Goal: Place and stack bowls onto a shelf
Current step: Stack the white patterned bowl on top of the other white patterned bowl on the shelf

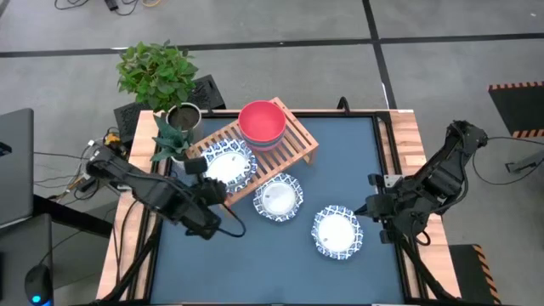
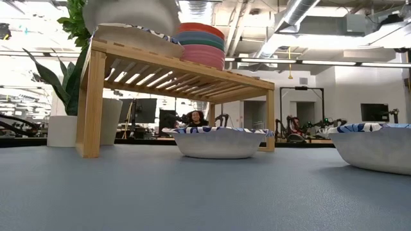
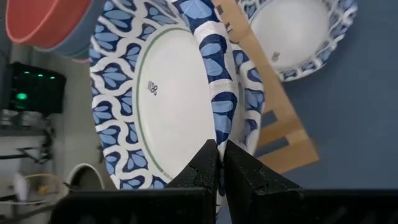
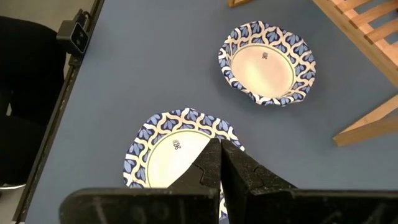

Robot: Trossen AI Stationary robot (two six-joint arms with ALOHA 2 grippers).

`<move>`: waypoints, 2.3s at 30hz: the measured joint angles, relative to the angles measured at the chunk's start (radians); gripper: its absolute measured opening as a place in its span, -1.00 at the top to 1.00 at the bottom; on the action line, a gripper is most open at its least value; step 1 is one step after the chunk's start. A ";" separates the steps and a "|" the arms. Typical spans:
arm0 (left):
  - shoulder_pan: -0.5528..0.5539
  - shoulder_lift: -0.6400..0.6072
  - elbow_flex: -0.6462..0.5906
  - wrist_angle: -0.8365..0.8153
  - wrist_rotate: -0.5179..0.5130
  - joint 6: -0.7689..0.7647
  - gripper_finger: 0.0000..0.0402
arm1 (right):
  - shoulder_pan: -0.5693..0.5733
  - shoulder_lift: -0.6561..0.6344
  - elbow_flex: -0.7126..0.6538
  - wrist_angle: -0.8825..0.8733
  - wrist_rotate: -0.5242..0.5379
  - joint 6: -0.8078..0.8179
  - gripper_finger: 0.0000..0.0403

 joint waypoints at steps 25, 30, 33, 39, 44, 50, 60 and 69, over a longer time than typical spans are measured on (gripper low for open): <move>0.065 0.032 0.000 0.016 0.093 0.148 0.53 | 0.000 0.000 0.000 -0.020 0.001 0.001 0.87; 0.065 0.032 0.000 0.016 0.073 0.136 0.25 | 0.000 0.000 0.000 -0.020 0.001 0.001 0.87; 0.065 0.033 0.005 0.014 0.058 0.115 0.16 | 0.000 0.000 0.000 -0.020 0.001 0.001 0.87; 0.065 0.033 0.069 0.017 0.048 0.091 0.14 | 0.000 0.000 0.000 -0.020 0.001 0.001 0.87; 0.065 0.032 0.128 0.022 0.068 0.040 0.14 | 0.000 0.000 0.000 -0.020 0.001 0.001 0.87; 0.044 0.033 0.132 0.100 0.050 0.085 0.45 | 0.000 0.000 0.000 -0.019 0.001 0.001 0.87; 0.008 0.054 0.132 0.132 0.007 0.056 0.99 | 0.000 0.000 0.000 -0.019 0.001 0.002 0.87; 0.012 0.083 0.090 0.135 0.003 0.032 1.00 | 0.000 0.000 0.000 -0.018 0.001 0.009 0.87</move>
